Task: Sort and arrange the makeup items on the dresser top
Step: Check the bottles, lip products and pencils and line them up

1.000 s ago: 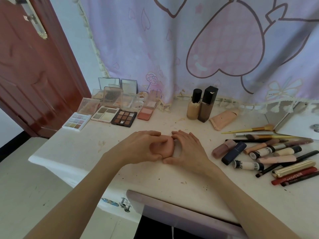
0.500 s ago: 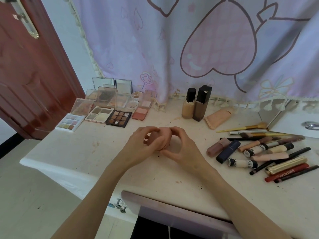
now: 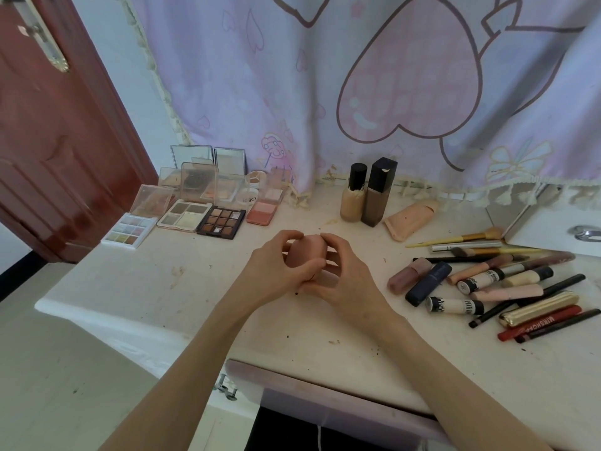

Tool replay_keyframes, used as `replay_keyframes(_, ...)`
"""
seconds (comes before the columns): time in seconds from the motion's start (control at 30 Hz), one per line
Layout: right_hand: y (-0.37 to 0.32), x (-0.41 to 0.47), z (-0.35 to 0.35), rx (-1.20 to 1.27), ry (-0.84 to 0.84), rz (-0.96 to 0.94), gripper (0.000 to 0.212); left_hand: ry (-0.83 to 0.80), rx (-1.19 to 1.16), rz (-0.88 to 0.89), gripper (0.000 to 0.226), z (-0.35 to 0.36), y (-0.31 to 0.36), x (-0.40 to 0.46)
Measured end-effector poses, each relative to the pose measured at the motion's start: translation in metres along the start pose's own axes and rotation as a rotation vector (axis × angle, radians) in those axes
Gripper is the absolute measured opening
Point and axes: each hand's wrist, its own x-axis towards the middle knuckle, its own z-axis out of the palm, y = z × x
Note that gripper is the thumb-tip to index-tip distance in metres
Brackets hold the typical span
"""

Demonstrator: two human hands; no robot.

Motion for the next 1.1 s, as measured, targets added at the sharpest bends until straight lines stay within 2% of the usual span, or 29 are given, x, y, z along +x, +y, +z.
replay_keyframes(0.2, 0.002, 0.000, 0.003, -0.025, 0.000, -0.030, 0.085, -0.006, -0.004, -0.016, 0.053, -0.001, 0.001, 0.001)
replay_keyframes(0.57, 0.000, -0.003, 0.003, 0.043, 0.019, -0.037, 0.078, -0.124, -0.067, -0.001, 0.057, -0.010, -0.005, 0.007)
replay_keyframes(0.77, 0.001, -0.002, 0.001, 0.045, 0.018, -0.072, 0.078, -0.160, -0.063, -0.017, 0.049, -0.013, -0.001, 0.009)
replay_keyframes(0.93, -0.003, 0.004, -0.002, -0.108, -0.088, -0.177, 0.081, -0.180, -0.194, -0.041, 0.047, -0.017, -0.005, 0.003)
replay_keyframes(1.03, -0.009, 0.005, -0.001, -0.091, -0.142, -0.184, 0.084, -0.164, -0.232, -0.033, 0.045, -0.024, -0.009, -0.001)
replay_keyframes(1.1, -0.016, 0.007, 0.001, -0.058, -0.144, -0.162, 0.083, -0.153, -0.208, -0.018, 0.052, -0.031, -0.009, -0.005)
